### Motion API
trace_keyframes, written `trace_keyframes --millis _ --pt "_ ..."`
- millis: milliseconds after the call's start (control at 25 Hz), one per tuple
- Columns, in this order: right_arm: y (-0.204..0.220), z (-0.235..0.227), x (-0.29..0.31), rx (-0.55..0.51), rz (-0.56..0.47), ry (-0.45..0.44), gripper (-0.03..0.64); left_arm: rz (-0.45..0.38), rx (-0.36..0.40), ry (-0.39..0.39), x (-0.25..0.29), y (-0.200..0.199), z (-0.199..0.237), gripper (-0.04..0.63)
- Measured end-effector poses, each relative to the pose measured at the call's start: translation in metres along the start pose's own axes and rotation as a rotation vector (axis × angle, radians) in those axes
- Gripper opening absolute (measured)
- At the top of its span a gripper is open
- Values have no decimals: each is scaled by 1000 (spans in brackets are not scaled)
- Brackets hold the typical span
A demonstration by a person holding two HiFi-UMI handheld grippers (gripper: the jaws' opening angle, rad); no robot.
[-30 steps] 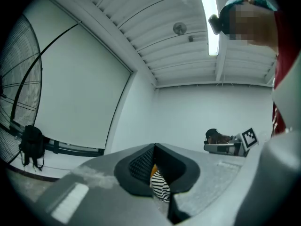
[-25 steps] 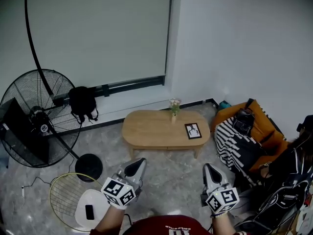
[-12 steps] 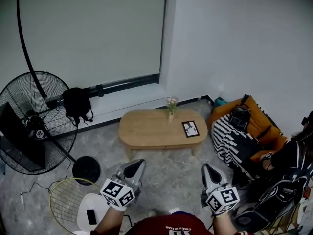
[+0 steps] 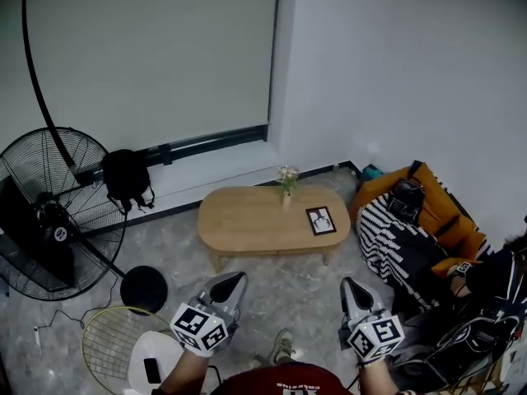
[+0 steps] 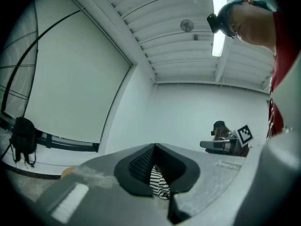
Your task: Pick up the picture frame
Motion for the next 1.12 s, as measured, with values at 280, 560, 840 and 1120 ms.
trace_keyframes --millis 280,560,840,1120 --pt "5 -38 40 19 -20 -21 2 -9 17 3 45 -10 11 3" --pt "7 -84 85 19 -36 -41 2 -15 20 5 106 -21 24 3" --pt "19 -117 116 31 -34 -90 2 -3 39 -14 150 -23 31 3" --pt "29 -145 143 50 -16 -140 2 7 52 -50 182 -24 35 3"
Point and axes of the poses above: the fingertips, and each gripper's own axes: x forward along the fingers, z to its left, y out of its underside, the point moved 8 cm from there along -x, backward along the fingers, and after that the axes turned 13 degrees about -x, right-handed, at the moved point
